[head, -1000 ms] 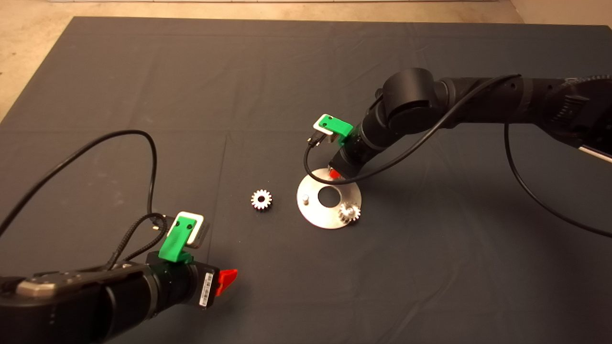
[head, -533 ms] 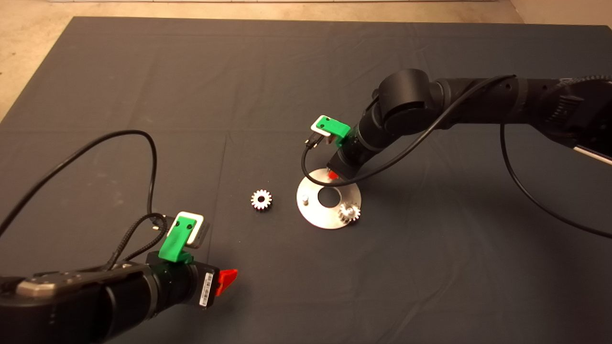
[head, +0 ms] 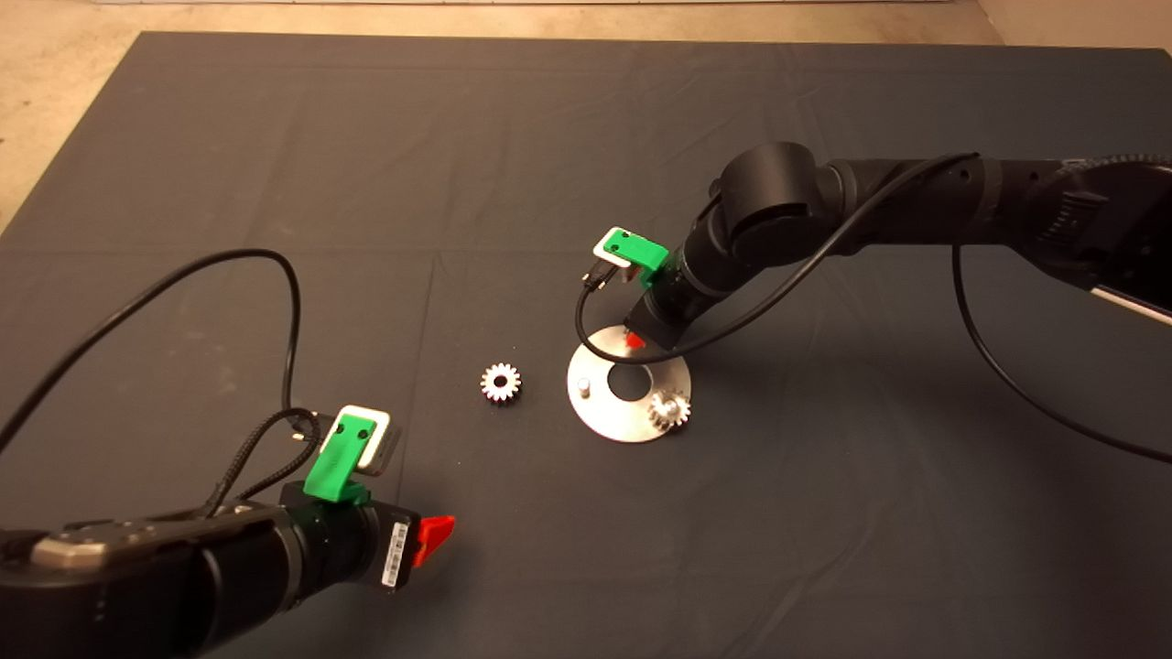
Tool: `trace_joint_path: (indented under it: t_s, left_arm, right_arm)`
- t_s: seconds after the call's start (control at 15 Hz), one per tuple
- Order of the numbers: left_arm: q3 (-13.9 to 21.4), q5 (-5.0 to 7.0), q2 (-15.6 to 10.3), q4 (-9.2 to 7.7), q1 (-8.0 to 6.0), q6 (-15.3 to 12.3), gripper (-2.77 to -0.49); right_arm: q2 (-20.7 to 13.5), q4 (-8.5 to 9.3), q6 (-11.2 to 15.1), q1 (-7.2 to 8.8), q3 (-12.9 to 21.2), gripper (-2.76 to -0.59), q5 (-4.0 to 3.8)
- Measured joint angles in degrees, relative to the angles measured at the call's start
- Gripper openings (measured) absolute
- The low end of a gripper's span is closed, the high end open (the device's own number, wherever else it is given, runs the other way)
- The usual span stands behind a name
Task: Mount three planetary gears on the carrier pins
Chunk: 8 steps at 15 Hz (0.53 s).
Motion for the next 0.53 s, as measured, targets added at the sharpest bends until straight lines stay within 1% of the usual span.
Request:
trace_joint_path:
  t_s: [0.53]
  left_arm:
    - [0.00,0.00,0.00,0.00,0.00,0.00,-1.04]
  right_arm:
    - [-0.02,-0.02,0.01,-0.01,0.00,-2.37,-0.06]
